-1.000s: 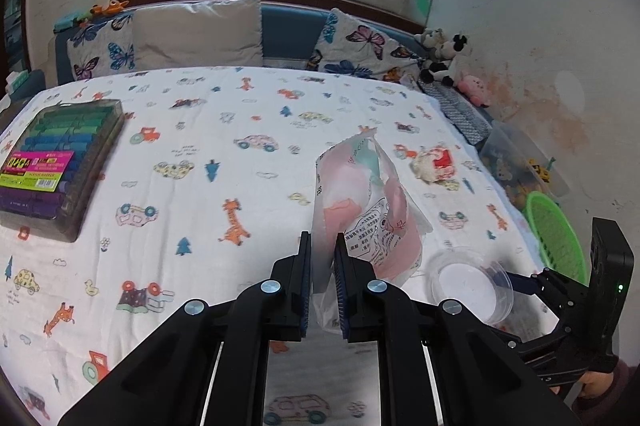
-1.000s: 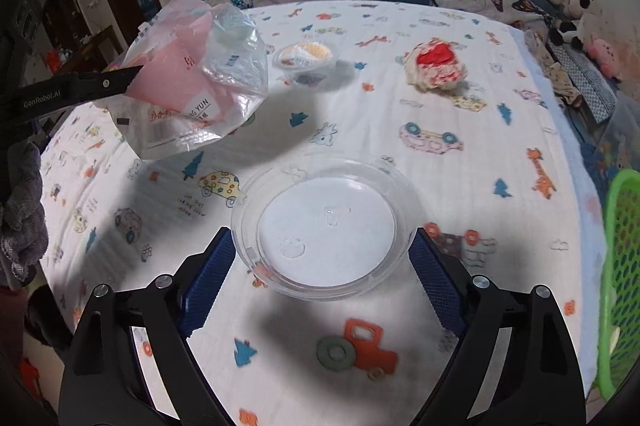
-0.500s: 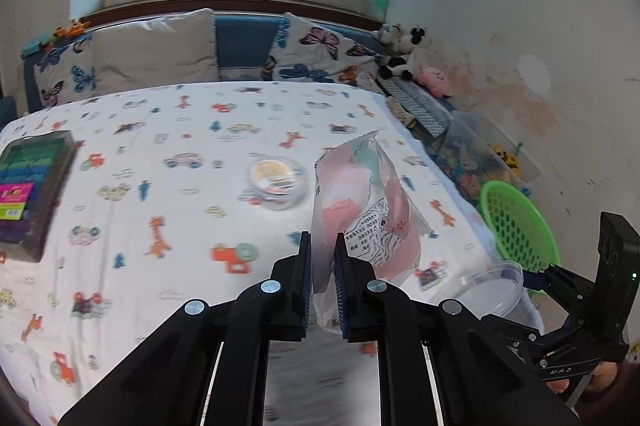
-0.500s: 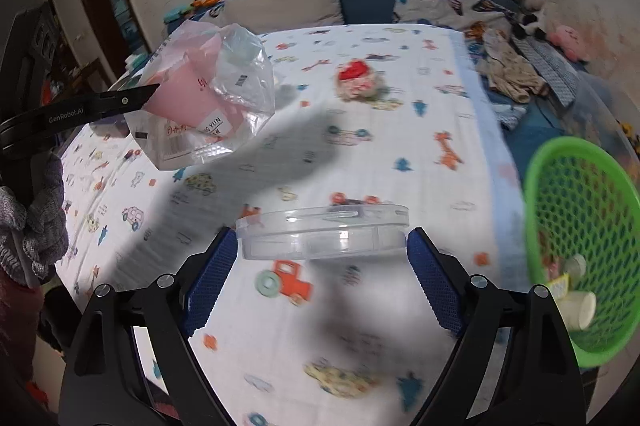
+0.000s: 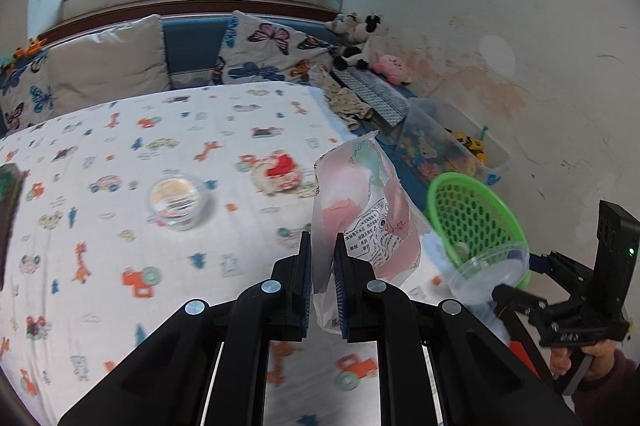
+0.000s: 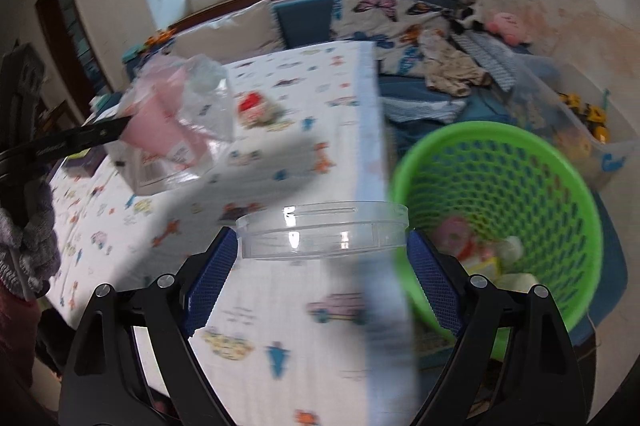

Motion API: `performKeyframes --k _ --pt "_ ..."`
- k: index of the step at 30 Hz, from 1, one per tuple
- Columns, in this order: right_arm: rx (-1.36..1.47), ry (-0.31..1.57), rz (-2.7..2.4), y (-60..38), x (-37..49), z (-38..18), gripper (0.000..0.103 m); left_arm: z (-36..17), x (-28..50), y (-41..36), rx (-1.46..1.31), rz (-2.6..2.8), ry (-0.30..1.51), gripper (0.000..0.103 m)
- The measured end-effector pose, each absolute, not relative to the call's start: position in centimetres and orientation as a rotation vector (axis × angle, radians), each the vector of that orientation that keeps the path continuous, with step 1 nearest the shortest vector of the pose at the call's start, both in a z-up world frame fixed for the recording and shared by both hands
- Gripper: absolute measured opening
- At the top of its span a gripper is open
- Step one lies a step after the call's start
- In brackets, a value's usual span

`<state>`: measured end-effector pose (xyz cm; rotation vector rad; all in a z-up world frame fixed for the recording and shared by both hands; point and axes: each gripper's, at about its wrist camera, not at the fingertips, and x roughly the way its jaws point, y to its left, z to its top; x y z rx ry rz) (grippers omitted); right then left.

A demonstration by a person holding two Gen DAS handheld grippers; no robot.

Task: Collect trash
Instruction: 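Release the lid from the right tool into the basket while the left tool carries the bag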

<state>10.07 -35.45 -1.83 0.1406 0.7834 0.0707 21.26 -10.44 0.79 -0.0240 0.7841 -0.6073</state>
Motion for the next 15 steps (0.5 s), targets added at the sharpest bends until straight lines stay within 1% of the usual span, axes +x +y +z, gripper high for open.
performKeyframes --k 8,15 --pt "0.235 0.786 -0.062 -43.2 9.5 -2.6 0.086 1.6 21.5 -15.7 0.002 -0.68 0.79 0.011" --pt "0.27 0.816 -0.124 -46.9 9.5 -4.6 0.087 2.2 21.9 -20.7 0.045 -0.728 0.791 0.011"
